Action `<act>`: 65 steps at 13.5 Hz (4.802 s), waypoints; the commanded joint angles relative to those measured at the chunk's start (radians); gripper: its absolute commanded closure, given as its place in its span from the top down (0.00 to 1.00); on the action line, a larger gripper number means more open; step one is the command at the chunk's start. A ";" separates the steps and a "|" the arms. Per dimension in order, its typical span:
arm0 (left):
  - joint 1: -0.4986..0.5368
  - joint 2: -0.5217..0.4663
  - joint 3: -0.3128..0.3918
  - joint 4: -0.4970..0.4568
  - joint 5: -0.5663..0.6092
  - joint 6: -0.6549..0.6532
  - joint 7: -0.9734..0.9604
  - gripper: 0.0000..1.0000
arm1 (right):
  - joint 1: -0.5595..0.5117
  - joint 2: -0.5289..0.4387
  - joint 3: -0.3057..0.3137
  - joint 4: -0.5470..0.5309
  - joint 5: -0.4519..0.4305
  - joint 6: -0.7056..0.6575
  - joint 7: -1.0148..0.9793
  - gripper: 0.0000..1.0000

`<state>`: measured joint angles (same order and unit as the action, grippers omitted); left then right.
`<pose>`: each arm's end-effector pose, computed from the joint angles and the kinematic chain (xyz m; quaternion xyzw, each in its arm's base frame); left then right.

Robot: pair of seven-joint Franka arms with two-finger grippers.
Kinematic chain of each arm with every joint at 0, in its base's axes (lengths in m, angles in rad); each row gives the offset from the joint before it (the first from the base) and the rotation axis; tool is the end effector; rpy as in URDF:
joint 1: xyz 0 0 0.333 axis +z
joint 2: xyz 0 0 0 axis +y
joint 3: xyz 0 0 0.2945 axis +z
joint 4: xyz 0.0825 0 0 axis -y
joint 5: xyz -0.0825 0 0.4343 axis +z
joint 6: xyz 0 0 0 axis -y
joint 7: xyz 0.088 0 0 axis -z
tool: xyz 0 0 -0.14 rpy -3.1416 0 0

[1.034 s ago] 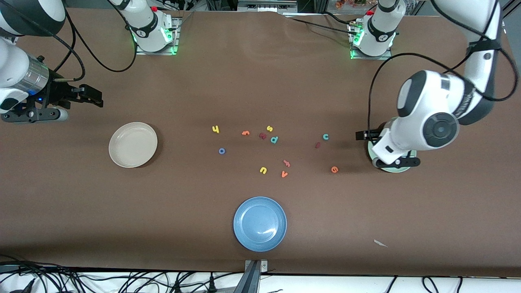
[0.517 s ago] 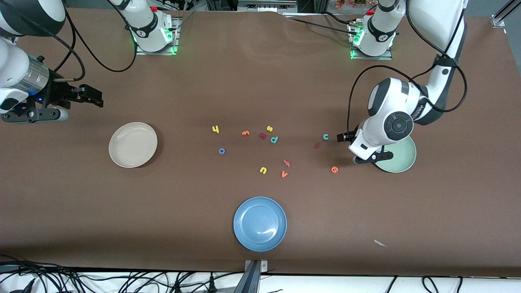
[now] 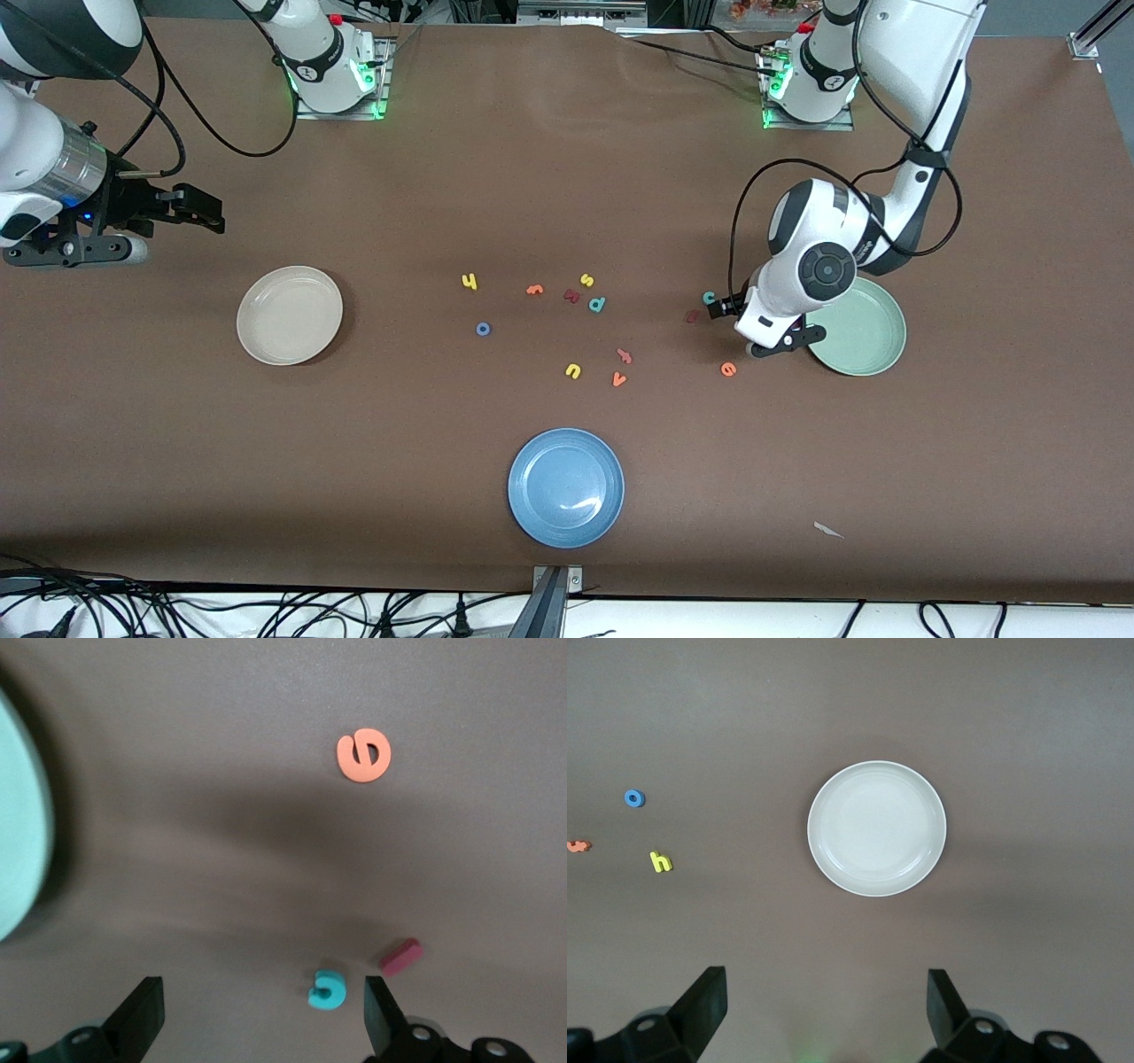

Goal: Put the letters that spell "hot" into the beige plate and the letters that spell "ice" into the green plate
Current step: 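Move the left gripper over the teal letter beside the pink bar, then lower the left gripper and grasp the teal letter, then carry the teal letter onto the green plate and open the left gripper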

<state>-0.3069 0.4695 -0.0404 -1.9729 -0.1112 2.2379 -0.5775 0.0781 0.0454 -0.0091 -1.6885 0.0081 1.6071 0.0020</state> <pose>0.5688 -0.2137 0.1246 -0.9816 -0.1536 0.1132 0.0014 0.6058 0.0430 0.4843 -0.9974 -0.0330 0.0635 0.0016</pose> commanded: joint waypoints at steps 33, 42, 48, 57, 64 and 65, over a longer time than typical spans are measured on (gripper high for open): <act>-0.023 0.001 -0.056 -0.193 -0.056 0.295 -0.090 0.48 | -0.005 -0.010 -0.008 -0.010 0.015 -0.013 -0.004 1.00; -0.021 0.003 -0.056 -0.187 -0.056 0.295 -0.088 0.21 | -0.005 -0.010 -0.008 -0.008 0.015 -0.013 -0.004 1.00; -0.015 -0.014 -0.055 -0.132 -0.044 0.158 -0.087 0.09 | -0.005 -0.010 -0.008 -0.010 0.015 -0.013 -0.005 1.00; 0.256 -0.026 -0.050 0.189 0.059 -0.426 0.290 0.09 | -0.005 -0.010 -0.008 -0.007 0.015 -0.012 -0.004 1.00; 0.364 0.083 -0.052 0.117 0.148 -0.272 0.499 0.18 | -0.003 -0.007 -0.005 0.003 0.012 -0.013 0.006 1.00; 0.362 0.092 -0.052 0.111 0.148 -0.267 0.499 0.24 | -0.003 -0.006 -0.005 0.004 0.012 -0.013 0.006 1.00</act>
<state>0.0526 0.5580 -0.0801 -1.8442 0.0128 1.9493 -0.0963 0.0777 0.0454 -0.0161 -1.6884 0.0081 1.6002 0.0019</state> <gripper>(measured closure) 0.731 0.000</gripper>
